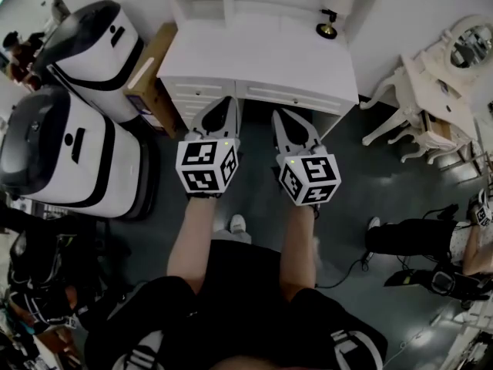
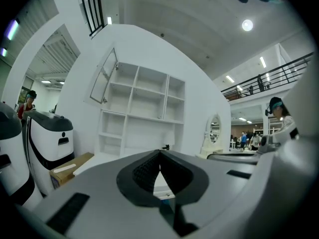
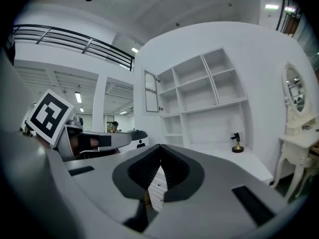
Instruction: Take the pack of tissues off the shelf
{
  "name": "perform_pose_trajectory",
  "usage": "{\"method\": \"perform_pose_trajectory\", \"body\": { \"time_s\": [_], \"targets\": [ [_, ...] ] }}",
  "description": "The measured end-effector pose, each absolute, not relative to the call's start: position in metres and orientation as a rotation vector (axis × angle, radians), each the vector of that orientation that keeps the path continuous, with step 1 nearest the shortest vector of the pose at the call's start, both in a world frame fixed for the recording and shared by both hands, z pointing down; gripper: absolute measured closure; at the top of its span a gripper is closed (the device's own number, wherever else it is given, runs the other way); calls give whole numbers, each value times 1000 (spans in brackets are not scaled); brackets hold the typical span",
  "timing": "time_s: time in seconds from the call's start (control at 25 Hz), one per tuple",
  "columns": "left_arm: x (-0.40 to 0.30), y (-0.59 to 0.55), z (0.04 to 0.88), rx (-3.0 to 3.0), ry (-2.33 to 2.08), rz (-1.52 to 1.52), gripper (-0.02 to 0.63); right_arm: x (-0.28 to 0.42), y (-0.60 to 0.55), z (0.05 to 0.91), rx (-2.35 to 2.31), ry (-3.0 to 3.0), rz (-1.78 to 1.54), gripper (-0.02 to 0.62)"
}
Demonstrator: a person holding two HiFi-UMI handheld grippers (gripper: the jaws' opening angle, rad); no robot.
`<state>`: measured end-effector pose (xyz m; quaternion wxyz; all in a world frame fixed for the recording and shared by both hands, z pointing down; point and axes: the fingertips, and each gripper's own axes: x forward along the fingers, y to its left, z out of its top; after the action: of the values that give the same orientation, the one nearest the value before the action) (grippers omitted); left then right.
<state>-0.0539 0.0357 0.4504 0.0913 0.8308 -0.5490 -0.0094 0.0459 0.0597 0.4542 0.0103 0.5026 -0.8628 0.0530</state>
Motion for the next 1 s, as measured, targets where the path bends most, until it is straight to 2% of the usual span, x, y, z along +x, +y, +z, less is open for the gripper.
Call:
{"method": "perform_pose_trajectory", "body": {
  "time_s": [0.48,1.0],
  "targets": [
    [-86,-32,437,2456,-1622,-162,595,14,-7,432,1549,-2649,20,577],
    [-96,-119,438,2359,-1678,-119,595,-5,-100,419,1489,-2715,-94,577]
  ]
}}
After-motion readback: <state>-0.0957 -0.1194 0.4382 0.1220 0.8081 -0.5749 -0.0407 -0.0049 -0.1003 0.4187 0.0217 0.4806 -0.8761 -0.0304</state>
